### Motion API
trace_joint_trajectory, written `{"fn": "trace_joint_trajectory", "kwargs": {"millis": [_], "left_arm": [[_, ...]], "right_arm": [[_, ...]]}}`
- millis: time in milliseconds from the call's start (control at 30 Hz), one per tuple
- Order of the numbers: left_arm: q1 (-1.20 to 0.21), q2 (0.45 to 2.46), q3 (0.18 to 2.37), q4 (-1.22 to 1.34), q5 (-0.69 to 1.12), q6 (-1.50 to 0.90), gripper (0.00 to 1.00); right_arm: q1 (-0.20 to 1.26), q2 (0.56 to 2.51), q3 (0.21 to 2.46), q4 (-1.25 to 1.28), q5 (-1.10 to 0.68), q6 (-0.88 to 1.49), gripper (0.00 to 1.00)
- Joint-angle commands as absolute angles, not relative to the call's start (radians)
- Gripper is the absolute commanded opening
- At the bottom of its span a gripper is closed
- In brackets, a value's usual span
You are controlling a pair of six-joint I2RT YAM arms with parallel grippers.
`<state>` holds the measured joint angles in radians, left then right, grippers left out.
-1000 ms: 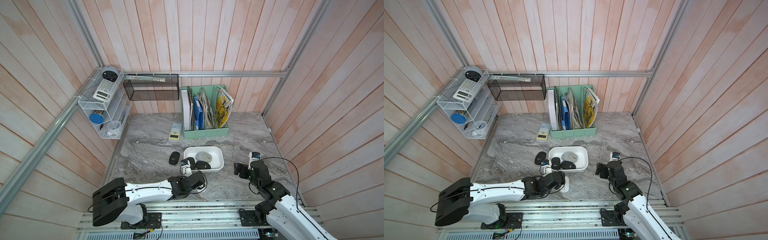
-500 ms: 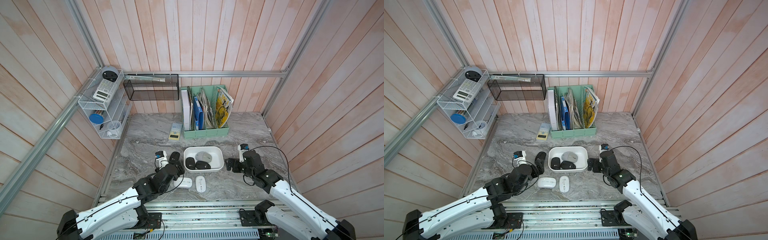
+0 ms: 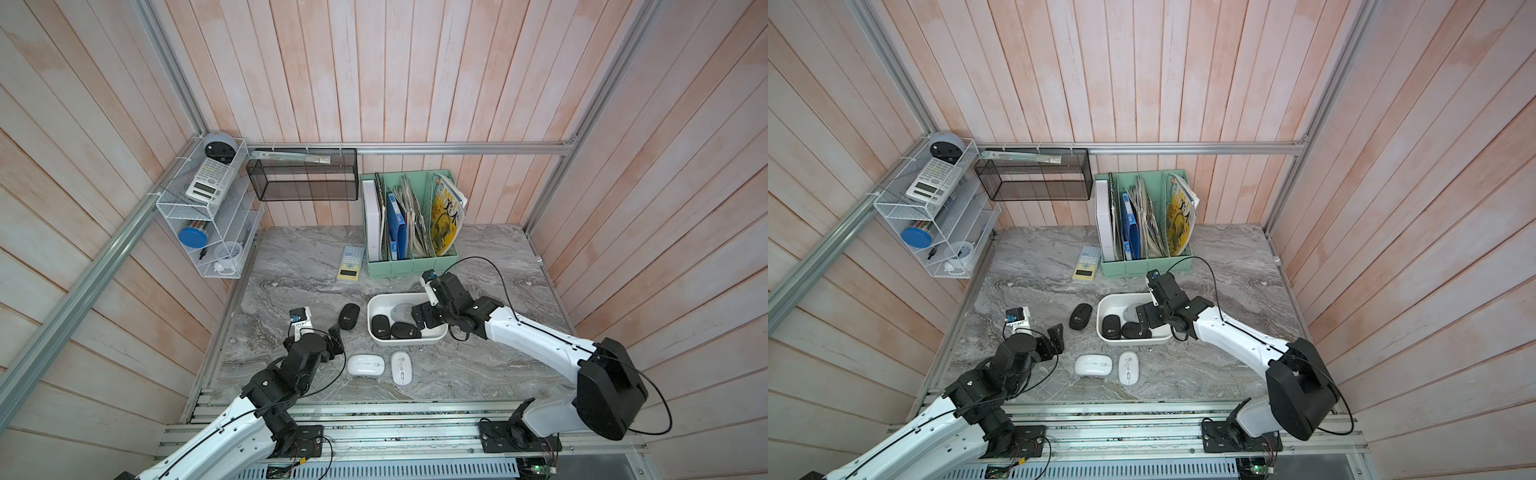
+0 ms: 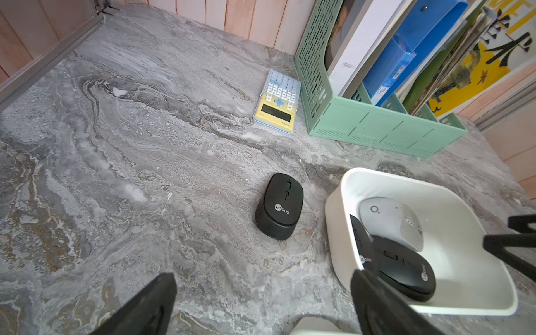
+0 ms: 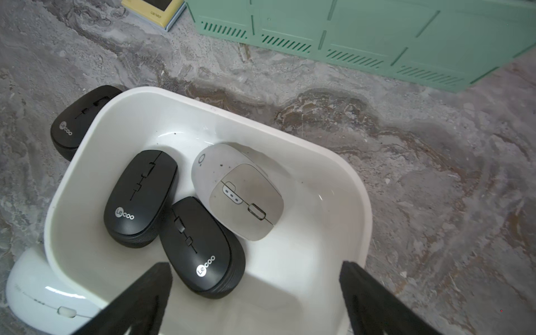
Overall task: Take out the mouse from the storage box
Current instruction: Pick up the mouse from the storage box.
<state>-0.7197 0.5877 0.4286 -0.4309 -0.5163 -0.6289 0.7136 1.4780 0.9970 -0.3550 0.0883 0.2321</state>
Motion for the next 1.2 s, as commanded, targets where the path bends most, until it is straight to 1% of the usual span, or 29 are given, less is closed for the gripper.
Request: {"fn": "trace_joint_trajectory", "kwargs": {"millis": [0,133,267,400,900,1167], "left_arm": [[-0.713,0.524,0.406,-0.392,-0.490,-0.569,1.00],[-0.709,0.454,0.385,-0.394,-0.491,-0.565,1.00],[-0.703,0.426,0.380,-0.402,-0.493,-0.567,1.00],[-0.700,0.439,0.383,-0.397,-0.483,-0.563,1.00],[-0.687,0.465,0.386,-0.384,-0.459,-0.560,1.00],[-0.686,0.477,0.387,-0.379,-0.447,-0.558,1.00]], "right_arm": [[0.729,1.545,1.068,-0.413,0.073,0.145,0.98],[0.728,1.643,1.163,-0.489,0.031,0.069,0.97],[0.728,1.747,1.273,-0.583,0.007,0.000,0.96],[0.736,1.830,1.341,-0.615,0.013,-0.040,0.91],[0.743,1.938,1.399,-0.635,0.117,-0.117,0.93],[0.743,1.996,1.443,-0.636,0.113,-0.132,0.93]]}}
